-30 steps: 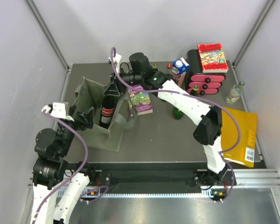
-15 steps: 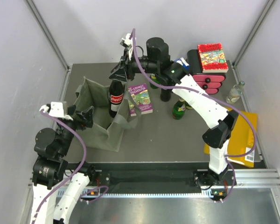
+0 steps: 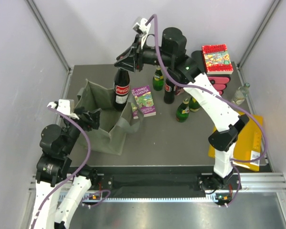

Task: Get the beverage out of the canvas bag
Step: Take out the drink from the canvas bag, then place the drink at the center of the board.

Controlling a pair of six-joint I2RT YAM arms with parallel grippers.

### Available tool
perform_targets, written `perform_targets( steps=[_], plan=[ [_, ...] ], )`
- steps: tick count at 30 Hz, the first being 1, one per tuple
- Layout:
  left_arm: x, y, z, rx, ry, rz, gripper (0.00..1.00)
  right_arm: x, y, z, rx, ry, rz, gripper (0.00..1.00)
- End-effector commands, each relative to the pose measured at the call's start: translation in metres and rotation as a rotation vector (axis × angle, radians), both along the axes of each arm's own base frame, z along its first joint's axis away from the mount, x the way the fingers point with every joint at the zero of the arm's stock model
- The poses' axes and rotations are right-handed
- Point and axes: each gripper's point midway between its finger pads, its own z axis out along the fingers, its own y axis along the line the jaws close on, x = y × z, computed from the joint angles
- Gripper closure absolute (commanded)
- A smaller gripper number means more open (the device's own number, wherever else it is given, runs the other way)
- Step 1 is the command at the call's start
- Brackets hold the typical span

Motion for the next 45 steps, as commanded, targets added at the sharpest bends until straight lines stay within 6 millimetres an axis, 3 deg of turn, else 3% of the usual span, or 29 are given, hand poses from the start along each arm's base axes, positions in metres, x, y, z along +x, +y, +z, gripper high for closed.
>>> perform_targets(
  steps=[1,17,24,27,28,30,31,33,34,36,37,39,40,42,43,45],
  plan=[
    [0.007,-0.011,0.002,-0.03,-0.013,-0.047,0.2,-0.085,-0.09,0.195,0.428,-0.41,-0.007,1.0],
    [0.026,-0.024,-0.021,-0.031,0.042,-0.089,0.2,-0.103,-0.149,0.244,0.536,-0.508,-0.064,1.0],
    [0.032,-0.028,-0.028,-0.028,0.059,-0.104,0.2,-0.104,-0.16,0.242,0.514,-0.508,-0.079,1.0],
    [0.034,-0.027,-0.026,-0.024,0.056,-0.099,0.2,-0.097,-0.158,0.227,0.46,-0.478,-0.09,1.0],
    [0.034,-0.027,-0.022,-0.023,0.05,-0.1,0.21,-0.086,-0.152,0.211,0.419,-0.441,-0.098,1.0],
    [0.035,-0.027,-0.017,-0.028,0.039,-0.098,0.2,-0.087,-0.158,0.203,0.385,-0.448,-0.117,1.0],
    [0.035,-0.027,-0.015,-0.034,0.035,-0.095,0.2,-0.076,-0.153,0.182,0.332,-0.404,-0.127,1.0],
    [0.035,-0.026,-0.008,-0.044,0.018,-0.088,0.21,-0.077,-0.16,0.17,0.295,-0.413,-0.15,1.0],
    [0.035,-0.026,-0.006,-0.051,0.015,-0.085,0.21,-0.066,-0.155,0.147,0.248,-0.369,-0.158,1.0],
    [0.035,-0.025,0.0,-0.058,0.003,-0.079,0.21,-0.07,-0.164,0.137,0.22,-0.383,-0.182,1.0],
    [0.034,-0.024,0.003,-0.063,-0.004,-0.075,0.21,-0.062,-0.16,0.113,0.177,-0.342,-0.186,1.0],
    [0.035,-0.022,0.008,-0.069,-0.014,-0.066,0.21,-0.064,-0.166,0.101,0.146,-0.352,-0.205,1.0],
    [0.035,-0.022,0.01,-0.075,-0.017,-0.063,0.21,-0.058,-0.163,0.077,0.107,-0.309,-0.207,1.0],
    [0.035,-0.022,0.014,-0.079,-0.022,-0.059,0.2,-0.059,-0.171,0.064,0.077,-0.33,-0.235,1.0],
    [0.036,-0.022,0.014,-0.082,-0.016,-0.057,0.21,-0.051,-0.168,0.04,0.04,-0.293,-0.242,1.0],
    [0.037,-0.019,0.016,-0.092,-0.017,-0.041,0.21,-0.05,-0.175,0.027,0.016,-0.294,-0.268,1.0]
  ],
)
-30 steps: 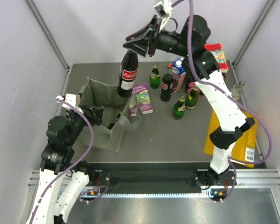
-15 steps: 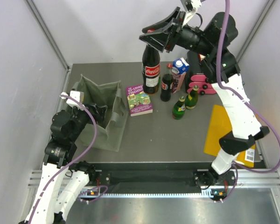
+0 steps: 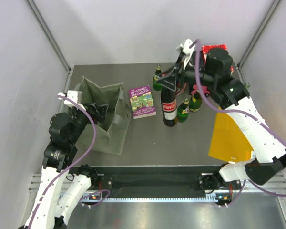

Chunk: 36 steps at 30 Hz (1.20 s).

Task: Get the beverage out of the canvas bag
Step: Place the drink at the center of the board.

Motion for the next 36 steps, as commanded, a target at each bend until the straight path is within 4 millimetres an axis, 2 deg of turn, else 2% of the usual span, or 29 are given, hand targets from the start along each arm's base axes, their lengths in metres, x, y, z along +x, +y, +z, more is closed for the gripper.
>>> perform_targets(
  steps=[1,2,3,5,6,10,14,29,36],
  plan=[
    [0.004,0.003,0.04,-0.063,-0.104,0.034,0.21,-0.013,-0.029,0.042,0.066,-0.259,-0.074,1.0],
    [0.004,0.005,0.042,-0.069,-0.112,0.043,0.2,-0.012,-0.034,0.037,0.049,-0.276,-0.091,1.0],
    [0.004,0.005,0.042,-0.072,-0.111,0.046,0.2,-0.009,-0.034,0.02,0.02,-0.258,-0.097,1.0],
    [0.004,0.006,0.042,-0.08,-0.112,0.055,0.2,-0.006,-0.039,0.01,-0.001,-0.263,-0.115,1.0],
    [0.004,0.006,0.041,-0.081,-0.108,0.052,0.2,-0.003,-0.039,-0.005,-0.017,-0.242,-0.12,1.0],
    [0.003,0.007,0.038,-0.087,-0.1,0.059,0.2,0.006,-0.039,-0.021,-0.022,-0.237,-0.138,1.0],
    [0.002,0.009,0.035,-0.088,-0.094,0.068,0.2,0.023,-0.04,-0.036,-0.049,-0.223,-0.166,1.0],
    [-0.004,0.012,0.032,-0.11,-0.089,0.082,0.2,0.082,-0.03,-0.054,-0.068,-0.231,-0.241,1.0],
    [-0.004,0.012,0.031,-0.105,-0.087,0.084,0.2,0.103,-0.027,-0.05,-0.06,-0.249,-0.272,1.0]
  ],
)
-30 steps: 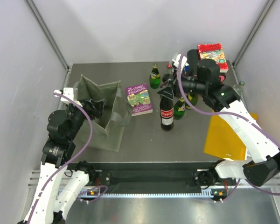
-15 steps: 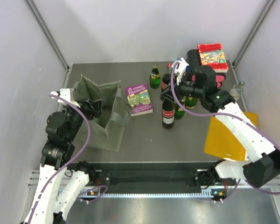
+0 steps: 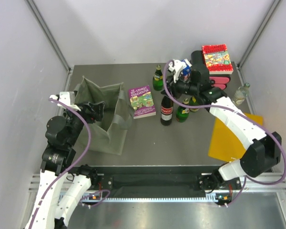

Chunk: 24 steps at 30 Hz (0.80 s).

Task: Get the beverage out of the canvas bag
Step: Place the drink at the center of the board.

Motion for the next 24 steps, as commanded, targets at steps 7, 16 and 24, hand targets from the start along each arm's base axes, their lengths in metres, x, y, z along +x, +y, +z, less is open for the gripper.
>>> perform_targets(
  steps=[7,16,24],
  plan=[
    [-0.003,0.002,0.006,-0.02,-0.03,0.013,0.2,0.028,0.002,0.109,0.154,-0.348,-0.025,1.0],
    [0.0,0.002,0.009,-0.02,-0.02,0.013,0.19,0.011,-0.007,0.077,0.11,-0.298,-0.015,0.89],
    [0.003,-0.002,0.013,-0.038,0.011,0.002,0.19,-0.001,-0.015,0.062,0.093,-0.277,-0.015,0.72]
  ],
)
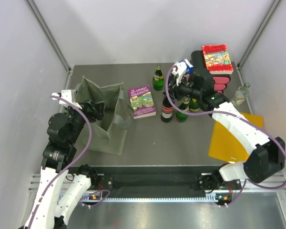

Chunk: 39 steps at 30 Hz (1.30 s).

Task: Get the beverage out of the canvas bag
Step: Place the drink at the center of the board, then adjust the canvas bag at the center of the board.

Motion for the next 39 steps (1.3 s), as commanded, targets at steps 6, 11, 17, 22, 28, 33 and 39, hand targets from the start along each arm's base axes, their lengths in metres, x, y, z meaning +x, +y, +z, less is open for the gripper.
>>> perform_targets(
  steps=[6,11,17,22,28,33,39],
  plan=[
    [0.002,-0.005,0.016,-0.093,0.065,0.008,0.18,-0.006,-0.007,0.062,0.083,-0.185,0.015,0.59],
    [-0.001,-0.005,0.024,-0.122,0.097,0.011,0.18,-0.014,-0.008,0.07,0.09,-0.187,0.029,0.48],
    [-0.005,-0.005,0.03,-0.161,0.179,0.033,0.18,-0.022,-0.007,0.095,0.091,-0.22,0.065,0.45],
    [-0.006,-0.008,0.035,-0.175,0.227,0.023,0.18,-0.038,0.011,0.109,0.116,-0.159,0.181,0.44],
    [-0.012,0.002,0.047,-0.156,0.205,0.068,0.18,-0.096,0.082,0.112,0.178,0.045,0.43,0.41],
    [-0.018,0.008,0.054,-0.154,0.176,0.086,0.18,-0.131,0.125,0.114,0.237,0.181,0.535,0.34],
    [-0.034,0.023,0.055,-0.144,0.153,0.146,0.18,-0.134,0.166,0.091,0.264,0.397,0.482,0.2]
  ],
)
